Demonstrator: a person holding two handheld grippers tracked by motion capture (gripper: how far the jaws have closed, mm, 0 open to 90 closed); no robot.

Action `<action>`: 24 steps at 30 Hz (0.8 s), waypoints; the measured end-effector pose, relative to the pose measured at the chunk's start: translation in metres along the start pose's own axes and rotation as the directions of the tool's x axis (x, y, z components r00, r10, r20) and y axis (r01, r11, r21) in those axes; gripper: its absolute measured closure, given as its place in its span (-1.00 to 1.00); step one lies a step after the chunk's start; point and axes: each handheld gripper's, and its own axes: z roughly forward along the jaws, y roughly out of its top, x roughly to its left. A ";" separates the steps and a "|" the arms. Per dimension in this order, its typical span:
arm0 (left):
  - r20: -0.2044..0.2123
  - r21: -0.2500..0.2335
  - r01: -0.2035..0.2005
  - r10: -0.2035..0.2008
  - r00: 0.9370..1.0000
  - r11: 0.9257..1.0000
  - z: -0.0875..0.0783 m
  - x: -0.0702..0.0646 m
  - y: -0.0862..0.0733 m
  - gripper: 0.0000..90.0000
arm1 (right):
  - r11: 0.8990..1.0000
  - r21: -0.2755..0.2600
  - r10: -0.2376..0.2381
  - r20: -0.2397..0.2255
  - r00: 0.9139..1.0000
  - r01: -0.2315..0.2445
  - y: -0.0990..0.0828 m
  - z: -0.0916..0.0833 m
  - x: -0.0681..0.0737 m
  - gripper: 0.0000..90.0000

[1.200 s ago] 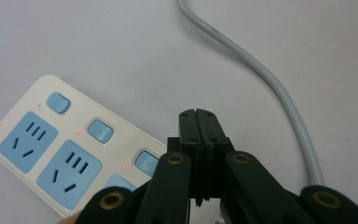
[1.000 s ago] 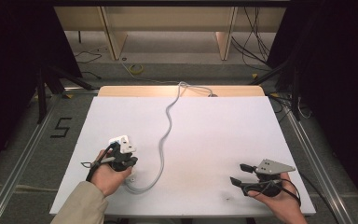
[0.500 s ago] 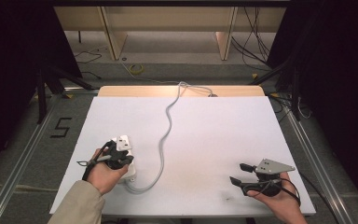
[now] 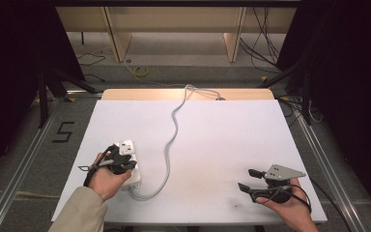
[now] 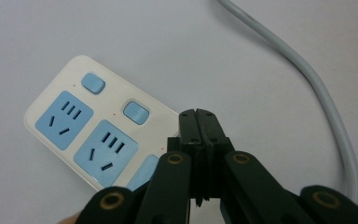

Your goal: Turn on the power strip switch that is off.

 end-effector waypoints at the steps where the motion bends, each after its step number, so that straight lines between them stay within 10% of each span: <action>1: 0.000 0.002 0.001 -0.001 1.000 1.000 0.000 0.000 0.000 1.00 | 1.000 0.000 0.000 0.000 1.000 0.000 0.000 0.000 0.000 -0.24; 24: -0.021 0.028 0.021 -0.020 1.000 0.999 -0.002 0.011 -0.001 1.00 | 1.000 -0.002 0.002 0.002 1.000 -0.002 0.001 0.000 0.001 -0.24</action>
